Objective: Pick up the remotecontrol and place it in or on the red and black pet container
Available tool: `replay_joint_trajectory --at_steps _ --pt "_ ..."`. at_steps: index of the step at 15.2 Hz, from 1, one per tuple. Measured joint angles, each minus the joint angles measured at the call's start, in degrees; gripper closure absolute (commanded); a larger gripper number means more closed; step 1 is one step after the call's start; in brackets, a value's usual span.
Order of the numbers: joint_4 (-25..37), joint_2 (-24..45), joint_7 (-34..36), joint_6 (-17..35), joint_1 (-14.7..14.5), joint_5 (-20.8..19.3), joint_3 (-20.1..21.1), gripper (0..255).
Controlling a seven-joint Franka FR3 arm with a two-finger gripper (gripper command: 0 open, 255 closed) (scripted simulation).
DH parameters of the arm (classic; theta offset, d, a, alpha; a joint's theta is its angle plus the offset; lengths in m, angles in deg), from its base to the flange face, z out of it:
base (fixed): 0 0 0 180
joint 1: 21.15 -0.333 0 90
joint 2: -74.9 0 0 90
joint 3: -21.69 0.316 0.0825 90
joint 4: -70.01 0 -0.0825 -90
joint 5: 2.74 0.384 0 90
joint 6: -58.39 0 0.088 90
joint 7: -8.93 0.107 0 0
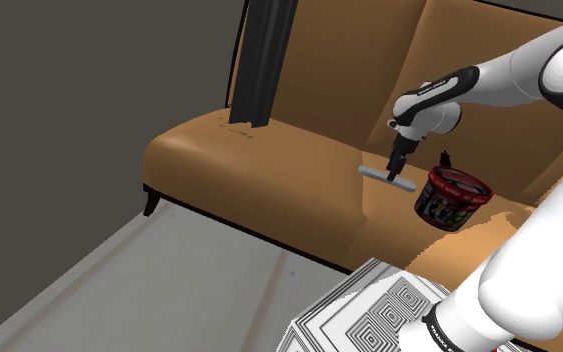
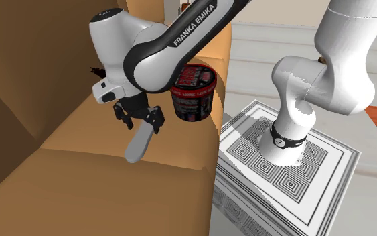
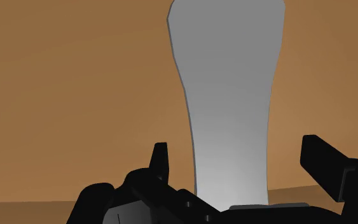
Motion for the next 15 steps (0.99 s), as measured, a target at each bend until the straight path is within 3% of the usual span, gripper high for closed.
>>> replay_joint_trajectory --at_steps 8,9,15 --pt "-0.77 1.32 -0.86 1.81 0.2 1.12 0.13 0" --pt "-0.77 1.32 -0.86 1.81 0.2 1.12 0.13 255" --pt "-0.75 1.34 -0.87 1.8 0.2 1.13 0.13 255"
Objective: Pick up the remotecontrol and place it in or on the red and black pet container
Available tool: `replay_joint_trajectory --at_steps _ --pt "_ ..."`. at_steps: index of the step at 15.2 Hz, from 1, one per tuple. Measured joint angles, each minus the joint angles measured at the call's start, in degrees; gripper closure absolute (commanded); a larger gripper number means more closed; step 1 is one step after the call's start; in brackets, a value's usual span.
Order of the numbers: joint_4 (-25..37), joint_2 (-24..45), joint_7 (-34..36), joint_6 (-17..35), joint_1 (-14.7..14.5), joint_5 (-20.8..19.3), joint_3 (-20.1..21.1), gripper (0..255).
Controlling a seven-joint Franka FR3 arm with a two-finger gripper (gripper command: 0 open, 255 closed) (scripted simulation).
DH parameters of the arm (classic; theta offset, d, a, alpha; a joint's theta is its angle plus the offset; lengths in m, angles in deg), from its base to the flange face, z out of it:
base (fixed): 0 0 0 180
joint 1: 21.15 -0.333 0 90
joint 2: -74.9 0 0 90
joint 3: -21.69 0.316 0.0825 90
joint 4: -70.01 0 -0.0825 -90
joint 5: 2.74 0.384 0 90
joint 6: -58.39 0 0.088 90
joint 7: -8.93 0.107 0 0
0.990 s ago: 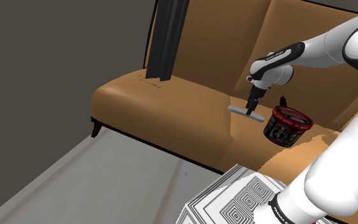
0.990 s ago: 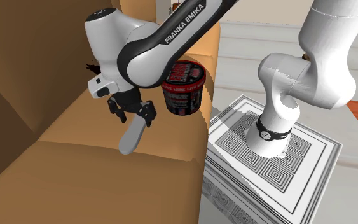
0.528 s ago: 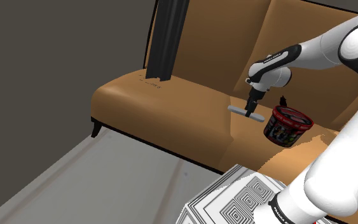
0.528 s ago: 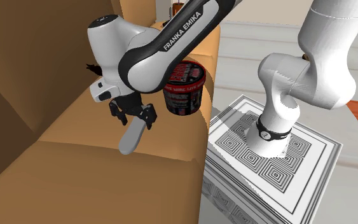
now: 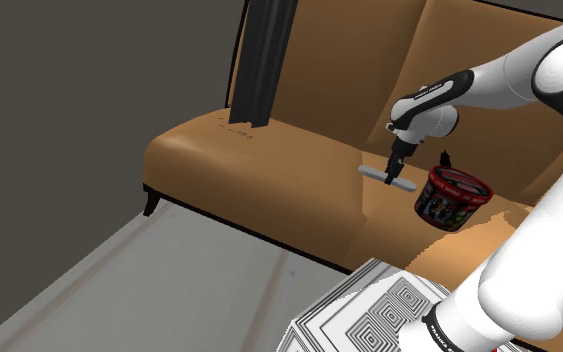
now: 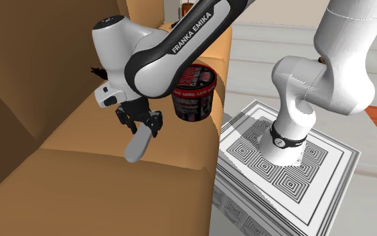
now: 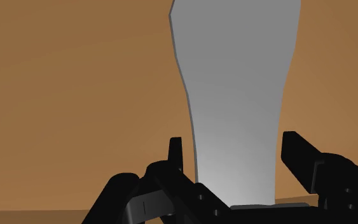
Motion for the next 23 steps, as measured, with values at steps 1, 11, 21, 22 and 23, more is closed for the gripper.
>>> replay_joint_trajectory --at_steps 1,11,21,22,23 --pt "0.0 0.0 0.0 0.0 0.0 0.0 0.0 255" --pt "1.61 -3.52 1.93 -4.32 -0.35 -2.88 -0.37 255" --pt "5.48 -8.01 4.55 -11.73 -0.78 -6.08 -0.04 255" --pt "6.12 -8.07 4.45 -12.4 -0.73 -6.13 -0.09 255" --pt "6.63 -8.44 4.66 -13.21 -0.76 -6.37 -0.03 255"
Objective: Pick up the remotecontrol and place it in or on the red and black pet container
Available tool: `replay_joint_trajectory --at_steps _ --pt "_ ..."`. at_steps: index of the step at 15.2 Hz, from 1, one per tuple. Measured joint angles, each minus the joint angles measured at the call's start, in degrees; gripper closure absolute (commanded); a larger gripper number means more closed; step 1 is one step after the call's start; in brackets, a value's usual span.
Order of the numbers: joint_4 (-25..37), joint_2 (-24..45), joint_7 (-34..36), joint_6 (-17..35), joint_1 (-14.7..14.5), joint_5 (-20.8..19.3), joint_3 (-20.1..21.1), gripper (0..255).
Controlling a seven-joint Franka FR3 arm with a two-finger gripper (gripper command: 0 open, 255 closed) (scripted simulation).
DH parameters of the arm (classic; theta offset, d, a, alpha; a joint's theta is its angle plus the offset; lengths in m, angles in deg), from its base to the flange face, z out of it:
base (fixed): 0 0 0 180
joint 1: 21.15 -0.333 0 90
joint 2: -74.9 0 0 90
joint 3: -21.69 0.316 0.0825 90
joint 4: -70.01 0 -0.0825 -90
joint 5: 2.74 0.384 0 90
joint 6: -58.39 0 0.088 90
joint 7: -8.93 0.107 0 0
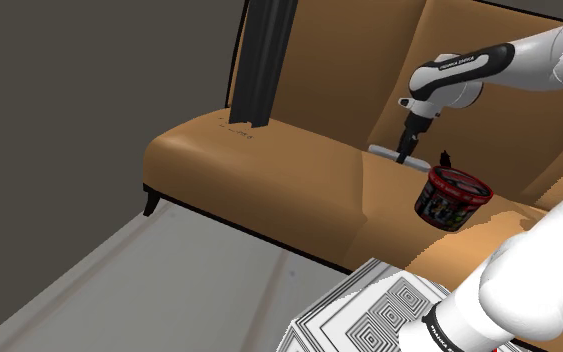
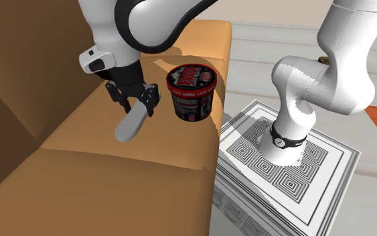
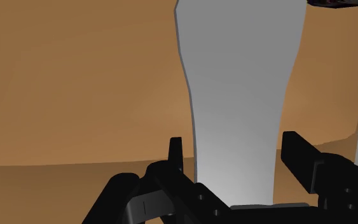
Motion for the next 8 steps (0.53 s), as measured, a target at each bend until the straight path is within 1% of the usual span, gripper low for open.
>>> replay_joint_trajectory --at_steps 8 --pt "4.31 -2.4 1.25 -6.26 -0.21 -1.41 0.55 255"
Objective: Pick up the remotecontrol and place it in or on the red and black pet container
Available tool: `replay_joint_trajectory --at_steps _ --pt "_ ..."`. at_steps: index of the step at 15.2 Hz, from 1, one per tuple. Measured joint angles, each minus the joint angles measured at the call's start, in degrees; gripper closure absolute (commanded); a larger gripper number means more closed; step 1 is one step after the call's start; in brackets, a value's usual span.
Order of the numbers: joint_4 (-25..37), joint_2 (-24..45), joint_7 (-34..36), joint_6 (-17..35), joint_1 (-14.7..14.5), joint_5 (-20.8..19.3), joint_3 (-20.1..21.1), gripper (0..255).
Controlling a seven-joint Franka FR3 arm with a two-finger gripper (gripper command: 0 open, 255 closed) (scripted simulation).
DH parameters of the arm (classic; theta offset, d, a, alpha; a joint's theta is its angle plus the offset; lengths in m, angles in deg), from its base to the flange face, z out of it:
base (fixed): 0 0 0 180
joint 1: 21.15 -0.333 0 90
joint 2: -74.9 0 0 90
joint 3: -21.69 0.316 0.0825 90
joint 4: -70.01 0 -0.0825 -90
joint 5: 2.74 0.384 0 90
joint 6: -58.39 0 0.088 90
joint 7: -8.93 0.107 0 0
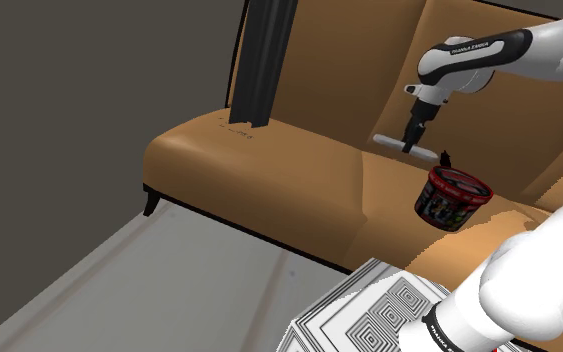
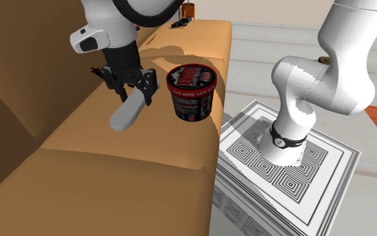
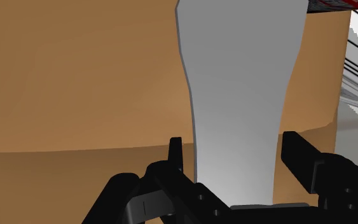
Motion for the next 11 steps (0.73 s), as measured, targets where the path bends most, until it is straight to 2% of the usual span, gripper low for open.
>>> replay_joint_trajectory --at_steps 11 --pt "7.07 -1.53 0.51 -8.32 -0.16 -0.73 0.49 255"
